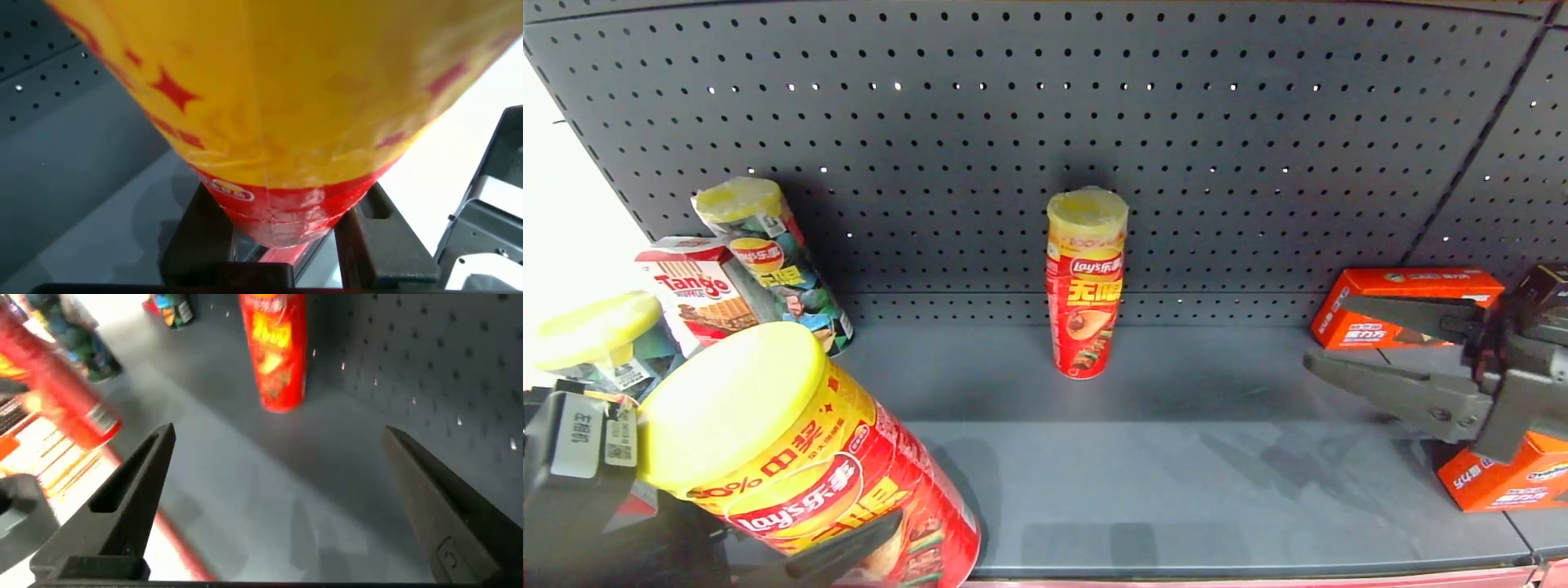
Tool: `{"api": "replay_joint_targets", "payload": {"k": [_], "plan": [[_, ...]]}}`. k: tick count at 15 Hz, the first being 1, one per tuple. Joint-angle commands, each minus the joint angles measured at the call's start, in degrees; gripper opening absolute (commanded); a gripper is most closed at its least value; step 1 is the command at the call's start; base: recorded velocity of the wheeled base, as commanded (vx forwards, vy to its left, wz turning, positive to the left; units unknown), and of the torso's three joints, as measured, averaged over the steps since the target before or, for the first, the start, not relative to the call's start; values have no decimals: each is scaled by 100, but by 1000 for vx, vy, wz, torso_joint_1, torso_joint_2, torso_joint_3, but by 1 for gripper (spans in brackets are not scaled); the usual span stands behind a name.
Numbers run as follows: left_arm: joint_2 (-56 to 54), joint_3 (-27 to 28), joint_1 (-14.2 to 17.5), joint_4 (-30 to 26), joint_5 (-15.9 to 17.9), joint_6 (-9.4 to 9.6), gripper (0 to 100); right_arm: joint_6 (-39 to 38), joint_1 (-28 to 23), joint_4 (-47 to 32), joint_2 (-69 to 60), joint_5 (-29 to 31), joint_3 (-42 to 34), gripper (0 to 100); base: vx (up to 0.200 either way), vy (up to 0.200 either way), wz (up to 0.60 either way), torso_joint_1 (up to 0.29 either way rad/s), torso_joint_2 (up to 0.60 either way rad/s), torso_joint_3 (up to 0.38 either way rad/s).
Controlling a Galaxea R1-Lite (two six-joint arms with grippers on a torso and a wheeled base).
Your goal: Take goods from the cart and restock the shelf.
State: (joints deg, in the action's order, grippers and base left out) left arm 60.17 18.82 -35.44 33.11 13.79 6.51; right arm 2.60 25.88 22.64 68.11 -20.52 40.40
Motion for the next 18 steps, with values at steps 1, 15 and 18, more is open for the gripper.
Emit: {"api": "replay_joint_targets", "payload": {"k": [1,15,18], "plan": [[38,69,2,3,1,-9,0,109,-57,215,862,-119,311,100,0,0,0,0,0,0],[12,34,90,11,19,-317,0,1173,-74,874,3244,-2316,2341,100,0,0,0,0,0,0],[12,69,90,29,19,-466,0,1173,-74,944,3534,-2334,2534,100,0,0,0,0,0,0]]}}
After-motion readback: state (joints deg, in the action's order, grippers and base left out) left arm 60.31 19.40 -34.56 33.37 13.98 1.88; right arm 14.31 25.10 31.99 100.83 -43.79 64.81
